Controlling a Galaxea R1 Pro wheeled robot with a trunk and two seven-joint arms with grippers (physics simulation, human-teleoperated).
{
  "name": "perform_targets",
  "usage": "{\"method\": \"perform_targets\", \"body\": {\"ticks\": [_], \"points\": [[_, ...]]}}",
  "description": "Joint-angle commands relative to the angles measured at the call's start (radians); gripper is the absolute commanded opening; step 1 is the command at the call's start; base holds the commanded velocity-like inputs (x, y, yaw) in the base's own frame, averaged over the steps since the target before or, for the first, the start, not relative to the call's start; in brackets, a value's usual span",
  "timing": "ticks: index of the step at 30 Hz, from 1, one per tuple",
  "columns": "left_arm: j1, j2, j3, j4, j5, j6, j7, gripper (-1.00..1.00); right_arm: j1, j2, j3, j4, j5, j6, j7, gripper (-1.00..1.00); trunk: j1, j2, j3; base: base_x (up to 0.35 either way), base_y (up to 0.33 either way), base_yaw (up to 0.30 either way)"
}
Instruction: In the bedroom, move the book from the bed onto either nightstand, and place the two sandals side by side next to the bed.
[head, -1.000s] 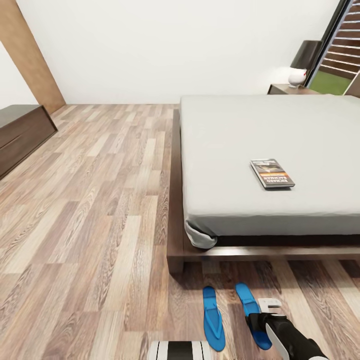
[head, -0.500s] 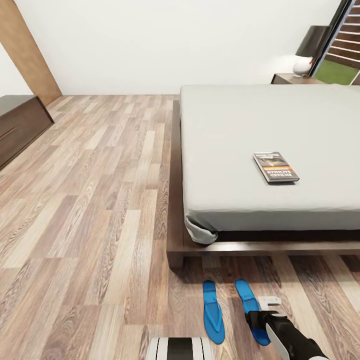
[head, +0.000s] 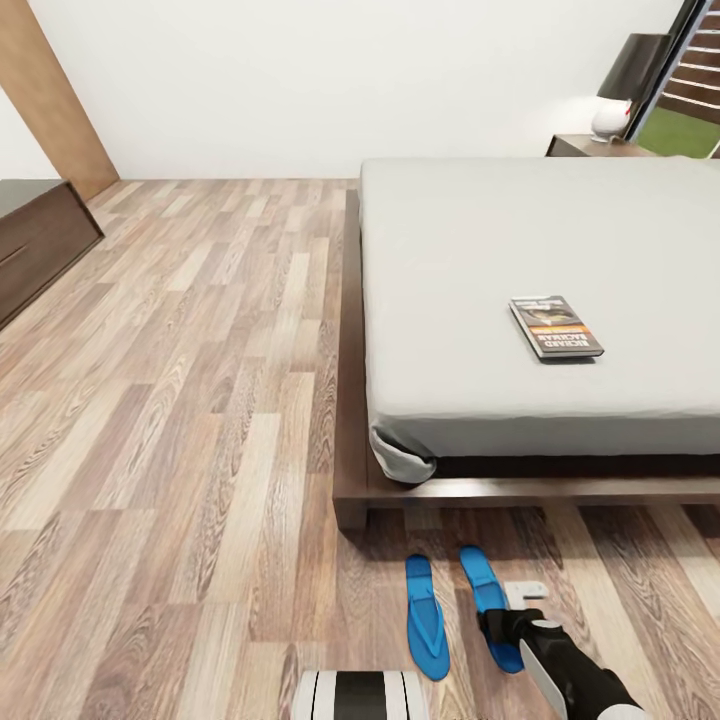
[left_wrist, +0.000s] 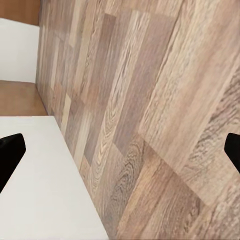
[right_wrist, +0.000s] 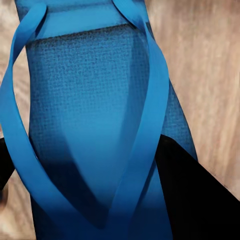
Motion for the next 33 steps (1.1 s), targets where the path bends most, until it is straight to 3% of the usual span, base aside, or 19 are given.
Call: {"method": "perform_targets", "body": {"ticks": [1,11,33], "points": [[-0.001,0.000,-0.008,0.001,0.007,-0.002,0.002,1.00,0.000,0.001,0.009,-0.002,-0.011,0.003,-0.006,-1.00,0.000,0.000,-0.001,0.000,0.000,0.000],[-0.001,0.000,-0.008,0.001,0.003,-0.007,0.126,1.00,-0.001,0.003,0.015,-0.002,-0.010,-0.001,-0.006,-1.00,0.001,-0.001,-0.012,0.000,0.000,0.000],[-0.001,0.000,-0.019,0.000,-0.002,-0.009,0.167,1.00,-0.037,0.002,0.015,0.051,-0.010,-0.057,-0.006,-1.00,0.001,-0.001,-0.012,0.017,0.000,0.000]]}}
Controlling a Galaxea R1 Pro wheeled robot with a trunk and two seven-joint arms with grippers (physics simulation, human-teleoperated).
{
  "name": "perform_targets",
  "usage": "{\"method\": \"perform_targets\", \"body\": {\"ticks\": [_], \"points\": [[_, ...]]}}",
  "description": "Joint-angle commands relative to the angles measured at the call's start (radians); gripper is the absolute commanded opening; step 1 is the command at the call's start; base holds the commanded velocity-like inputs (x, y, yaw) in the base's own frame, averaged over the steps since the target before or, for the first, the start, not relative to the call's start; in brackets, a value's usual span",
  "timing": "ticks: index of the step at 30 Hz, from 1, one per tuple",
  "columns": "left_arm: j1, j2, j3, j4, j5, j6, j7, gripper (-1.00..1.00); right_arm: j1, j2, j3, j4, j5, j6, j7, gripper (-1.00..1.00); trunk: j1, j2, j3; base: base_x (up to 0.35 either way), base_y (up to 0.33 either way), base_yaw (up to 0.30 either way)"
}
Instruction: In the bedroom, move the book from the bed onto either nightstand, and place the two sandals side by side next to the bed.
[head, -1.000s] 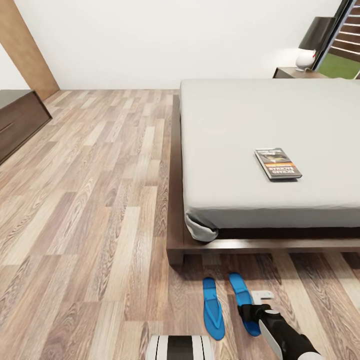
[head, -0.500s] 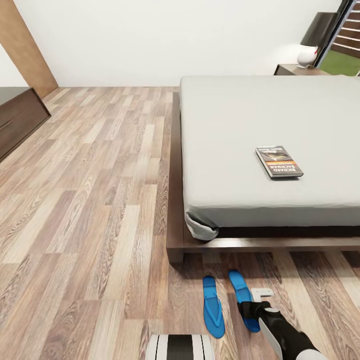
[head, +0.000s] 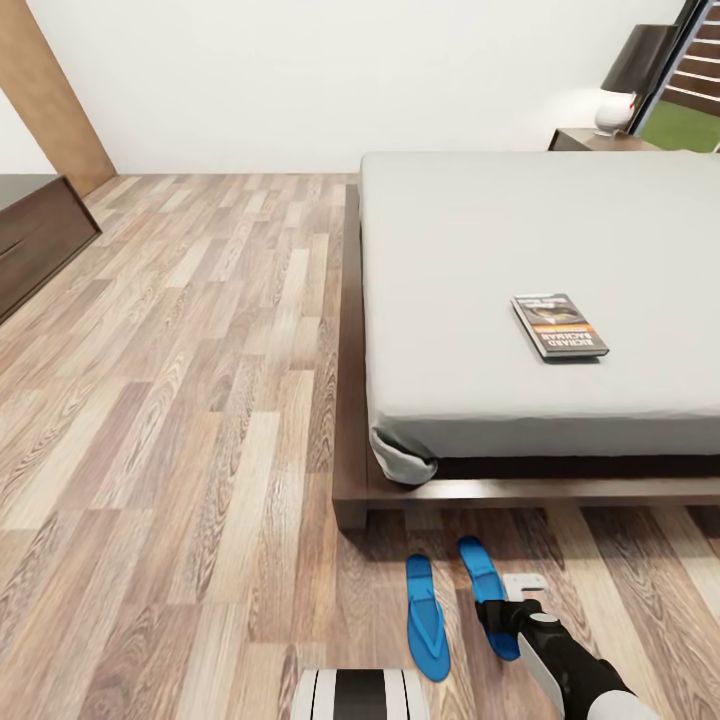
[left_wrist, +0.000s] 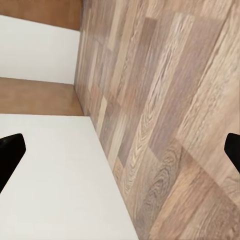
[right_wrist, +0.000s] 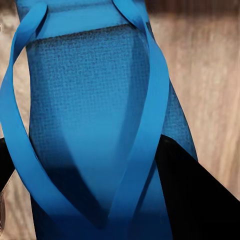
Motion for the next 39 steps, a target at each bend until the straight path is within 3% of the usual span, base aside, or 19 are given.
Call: {"method": "perform_targets", "body": {"ticks": [1,11,17,27,39], "points": [[-0.001,0.000,-0.008,0.001,0.009,-0.003,0.001,1.00,0.000,-0.001,0.008,-0.002,-0.012,0.005,-0.006,-1.00,0.000,0.000,-0.001,0.083,0.000,0.000],[-0.001,-0.001,-0.009,0.001,0.009,-0.003,0.005,1.00,0.000,0.001,0.010,-0.002,-0.012,0.003,-0.006,-1.00,0.000,0.000,-0.001,0.023,0.044,0.000],[-0.002,-0.002,-0.009,0.001,0.009,-0.003,0.007,1.00,0.000,0.001,0.047,0.002,-0.013,0.002,-0.006,-1.00,0.000,0.000,-0.001,0.001,0.025,0.000],[-0.002,-0.006,-0.006,0.001,0.010,-0.002,0.027,1.00,0.000,0.000,0.061,0.008,-0.013,0.001,-0.006,-1.00,0.000,0.000,-0.001,0.000,0.002,0.000],[-0.002,-0.006,-0.007,0.001,0.012,-0.004,0.054,1.00,-0.001,0.001,0.061,0.007,-0.013,0.001,-0.006,-1.00,0.005,-0.003,-0.047,0.000,0.000,0.000]]}}
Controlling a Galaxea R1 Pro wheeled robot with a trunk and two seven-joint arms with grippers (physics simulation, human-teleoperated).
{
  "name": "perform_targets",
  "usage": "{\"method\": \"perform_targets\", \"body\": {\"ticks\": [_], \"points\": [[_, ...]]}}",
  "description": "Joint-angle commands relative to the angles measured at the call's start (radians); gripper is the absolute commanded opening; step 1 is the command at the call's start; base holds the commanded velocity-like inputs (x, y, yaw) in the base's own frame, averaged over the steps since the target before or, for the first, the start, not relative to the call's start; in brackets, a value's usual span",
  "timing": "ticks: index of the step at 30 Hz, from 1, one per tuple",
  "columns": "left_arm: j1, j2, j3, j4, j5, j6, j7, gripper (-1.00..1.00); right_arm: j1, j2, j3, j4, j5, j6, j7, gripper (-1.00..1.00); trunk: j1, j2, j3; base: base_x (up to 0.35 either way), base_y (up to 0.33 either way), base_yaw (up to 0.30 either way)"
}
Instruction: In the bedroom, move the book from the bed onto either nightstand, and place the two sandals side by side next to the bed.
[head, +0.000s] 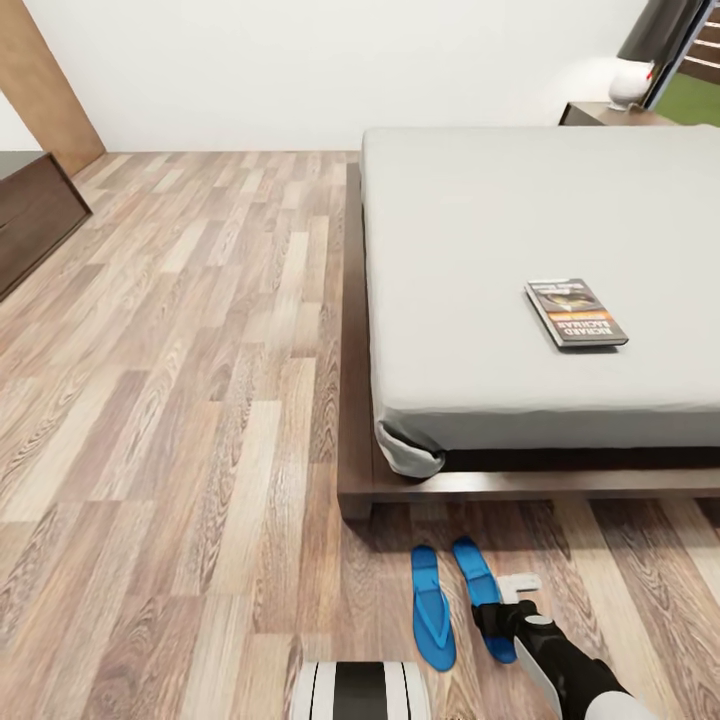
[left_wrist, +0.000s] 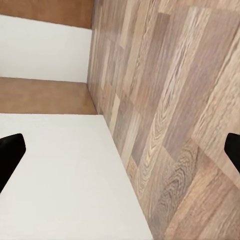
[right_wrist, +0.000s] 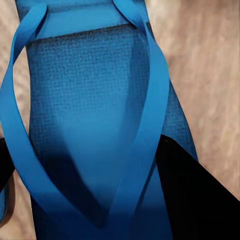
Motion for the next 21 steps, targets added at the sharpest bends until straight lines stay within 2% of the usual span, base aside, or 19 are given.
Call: {"method": "perform_targets", "body": {"ticks": [1,14,19,21], "points": [[-0.001,0.000,-0.008,0.001,0.010,-0.003,0.001,1.00,-0.001,-0.001,0.008,-0.002,-0.012,0.005,-0.006,-1.00,0.000,-0.001,-0.005,0.000,0.000,0.000],[-0.001,0.000,-0.007,0.001,0.009,-0.003,0.005,1.00,-0.040,0.002,0.008,-0.003,-0.027,0.005,-0.007,-1.00,0.000,-0.001,-0.005,0.000,0.000,0.000],[-0.001,0.000,-0.007,0.002,0.008,-0.004,0.000,1.00,-0.046,0.003,0.007,0.000,-0.030,0.006,-0.006,-1.00,0.002,-0.002,-0.024,0.000,0.000,0.000],[-0.001,0.000,-0.007,0.001,0.007,-0.005,0.000,1.00,-0.046,0.004,0.007,0.001,-0.030,0.006,-0.006,-1.00,0.002,-0.002,-0.024,0.000,0.000,0.000]]}}
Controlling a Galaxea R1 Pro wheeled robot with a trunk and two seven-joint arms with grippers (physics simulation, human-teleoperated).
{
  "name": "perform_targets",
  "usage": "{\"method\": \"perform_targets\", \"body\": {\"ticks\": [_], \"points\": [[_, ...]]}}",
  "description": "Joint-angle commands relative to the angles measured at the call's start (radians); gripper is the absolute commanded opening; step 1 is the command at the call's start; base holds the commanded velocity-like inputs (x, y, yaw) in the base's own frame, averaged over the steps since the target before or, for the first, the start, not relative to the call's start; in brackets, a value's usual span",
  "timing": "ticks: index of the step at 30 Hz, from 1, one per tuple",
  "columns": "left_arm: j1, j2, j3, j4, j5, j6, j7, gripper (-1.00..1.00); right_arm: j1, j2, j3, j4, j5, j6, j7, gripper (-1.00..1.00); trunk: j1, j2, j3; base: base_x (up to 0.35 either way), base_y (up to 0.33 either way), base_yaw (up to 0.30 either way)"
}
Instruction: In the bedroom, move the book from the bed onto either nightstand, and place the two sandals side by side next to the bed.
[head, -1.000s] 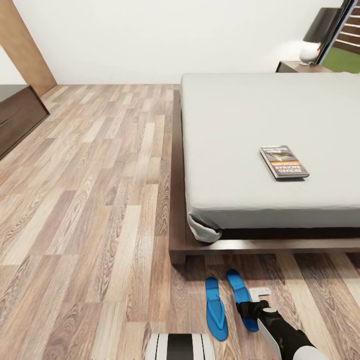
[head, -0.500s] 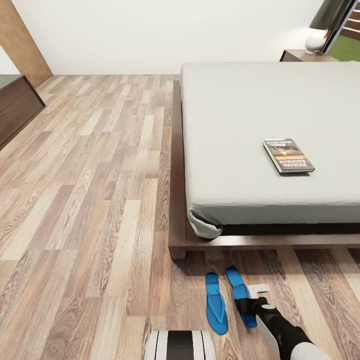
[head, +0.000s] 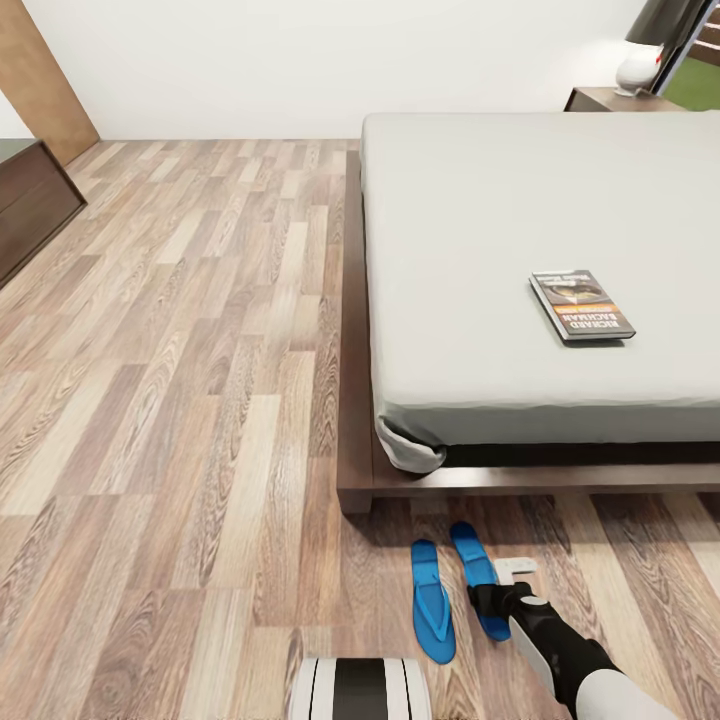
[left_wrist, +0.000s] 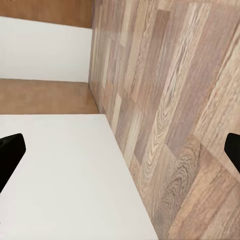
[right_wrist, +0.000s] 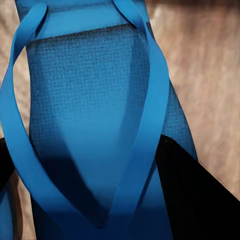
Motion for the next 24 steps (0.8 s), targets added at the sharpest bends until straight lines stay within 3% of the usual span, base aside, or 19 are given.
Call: {"method": "perform_targets", "body": {"ticks": [1,19,24], "points": [[-0.001,0.000,-0.008,0.001,0.010,-0.004,0.002,1.00,0.000,-0.001,0.008,-0.002,-0.012,0.005,-0.006,-1.00,0.000,0.000,-0.001,0.000,0.000,0.000],[-0.001,0.000,-0.009,0.000,0.010,-0.004,0.005,1.00,-0.004,0.007,0.007,0.006,-0.013,0.006,-0.008,-1.00,0.001,-0.001,-0.012,0.000,0.000,0.000],[-0.001,0.000,-0.009,0.000,0.010,-0.004,0.005,1.00,-0.005,0.018,0.007,0.006,-0.014,0.007,-0.008,-1.00,0.003,-0.002,-0.028,0.000,0.000,0.000]]}}
